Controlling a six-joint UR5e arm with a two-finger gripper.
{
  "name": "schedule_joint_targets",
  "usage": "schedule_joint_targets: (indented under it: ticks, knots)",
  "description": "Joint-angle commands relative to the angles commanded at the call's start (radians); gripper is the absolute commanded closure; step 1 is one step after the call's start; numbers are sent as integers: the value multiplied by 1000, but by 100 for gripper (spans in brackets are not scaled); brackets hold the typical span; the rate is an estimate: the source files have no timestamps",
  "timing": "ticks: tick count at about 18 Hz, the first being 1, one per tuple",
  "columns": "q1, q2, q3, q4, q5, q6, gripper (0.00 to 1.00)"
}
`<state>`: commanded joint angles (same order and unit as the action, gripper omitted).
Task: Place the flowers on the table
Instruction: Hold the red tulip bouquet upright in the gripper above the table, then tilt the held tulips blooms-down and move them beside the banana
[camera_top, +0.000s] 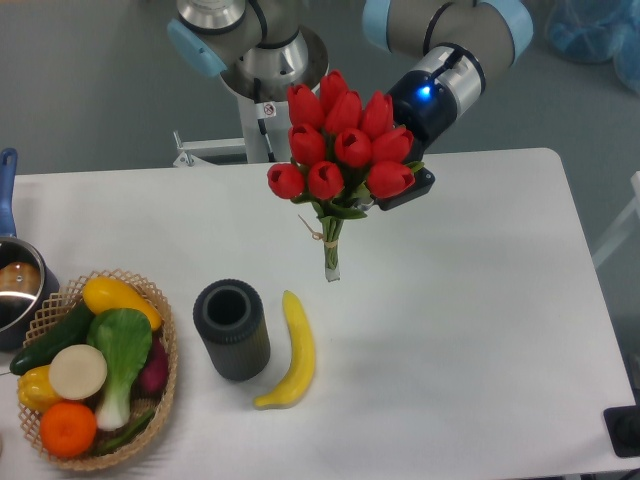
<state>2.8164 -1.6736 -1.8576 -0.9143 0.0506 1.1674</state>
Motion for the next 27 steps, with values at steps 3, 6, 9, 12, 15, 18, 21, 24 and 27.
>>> schedule_joint_targets:
  ticks: [3,6,9,12,15,18,21,24,27]
  knots:
    - [-2,14,-8,0,12,-5,55]
    - [-2,15,-5,0,12,-15,55]
    - [-5,15,-6,0,12,-17,55]
    - [0,14,-2,-2,11,-17,55]
    - [-3,15,-2,-2,12,-18,55]
    - [-9,17,5,-2,17,-20,55]
    - [-12,20,12,-2,49,-25,55]
    - [-31,6,60,-3,133,-24,55]
    - [-46,11,70,-3,299,-28,55]
